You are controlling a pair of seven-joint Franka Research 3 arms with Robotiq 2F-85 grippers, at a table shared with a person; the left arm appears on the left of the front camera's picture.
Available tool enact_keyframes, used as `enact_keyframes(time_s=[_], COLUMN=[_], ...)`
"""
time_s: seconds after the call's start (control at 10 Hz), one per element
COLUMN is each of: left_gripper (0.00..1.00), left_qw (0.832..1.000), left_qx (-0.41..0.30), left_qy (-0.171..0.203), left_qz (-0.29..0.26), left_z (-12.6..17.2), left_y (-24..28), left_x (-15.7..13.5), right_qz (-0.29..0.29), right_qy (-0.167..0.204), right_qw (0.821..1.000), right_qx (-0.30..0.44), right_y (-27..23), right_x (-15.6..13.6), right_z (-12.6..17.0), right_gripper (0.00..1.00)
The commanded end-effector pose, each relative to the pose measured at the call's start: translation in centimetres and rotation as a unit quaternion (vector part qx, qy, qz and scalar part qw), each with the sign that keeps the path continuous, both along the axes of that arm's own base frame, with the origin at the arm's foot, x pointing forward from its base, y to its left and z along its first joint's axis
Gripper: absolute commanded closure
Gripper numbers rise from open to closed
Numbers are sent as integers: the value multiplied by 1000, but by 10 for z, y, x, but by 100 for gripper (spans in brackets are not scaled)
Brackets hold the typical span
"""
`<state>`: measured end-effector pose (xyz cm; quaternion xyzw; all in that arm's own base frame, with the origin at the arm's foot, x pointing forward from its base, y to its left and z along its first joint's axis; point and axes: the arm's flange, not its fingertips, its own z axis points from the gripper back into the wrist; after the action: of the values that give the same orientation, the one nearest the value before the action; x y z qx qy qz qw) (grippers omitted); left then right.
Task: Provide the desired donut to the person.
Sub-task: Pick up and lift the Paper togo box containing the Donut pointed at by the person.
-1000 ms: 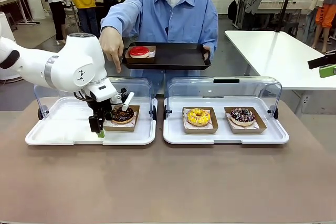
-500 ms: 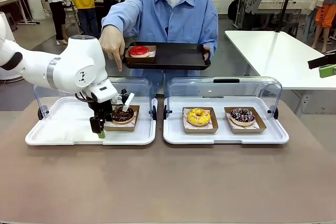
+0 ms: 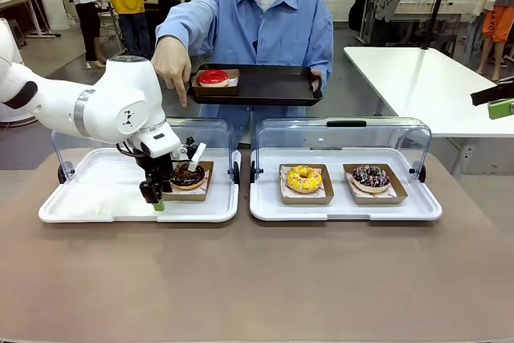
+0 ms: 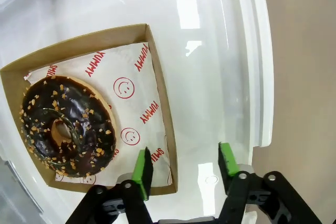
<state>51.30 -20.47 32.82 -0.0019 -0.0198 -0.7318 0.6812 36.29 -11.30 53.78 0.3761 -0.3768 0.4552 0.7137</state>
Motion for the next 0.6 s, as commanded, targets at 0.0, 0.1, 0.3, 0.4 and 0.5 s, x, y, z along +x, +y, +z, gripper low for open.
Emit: enact_keyframes(time_s=[0.0,0.1,0.3,0.4,0.5], left_gripper=[100,100,100,100,100], left_qw=[1000,1000,1000,1000,1000], left_qx=[0,0,0,-1,-1], left_qy=[-8,-7,-5,-4,-4], left_qz=[7,8,4,1,-2], left_z=[2,2,3,3,4], left_y=[0,0,1,1,2], left_x=[2,1,3,1,1], right_qz=[2,2,2,2,2], right_qy=[-7,-7,-7,-7,-7], right_qw=[1000,1000,1000,1000,1000], right_qx=[9,9,9,9,9], right_y=[0,0,0,0,0], right_x=[0,0,0,0,0], right_z=[0,0,0,0,0], right_gripper=[0,0,0,0,0])
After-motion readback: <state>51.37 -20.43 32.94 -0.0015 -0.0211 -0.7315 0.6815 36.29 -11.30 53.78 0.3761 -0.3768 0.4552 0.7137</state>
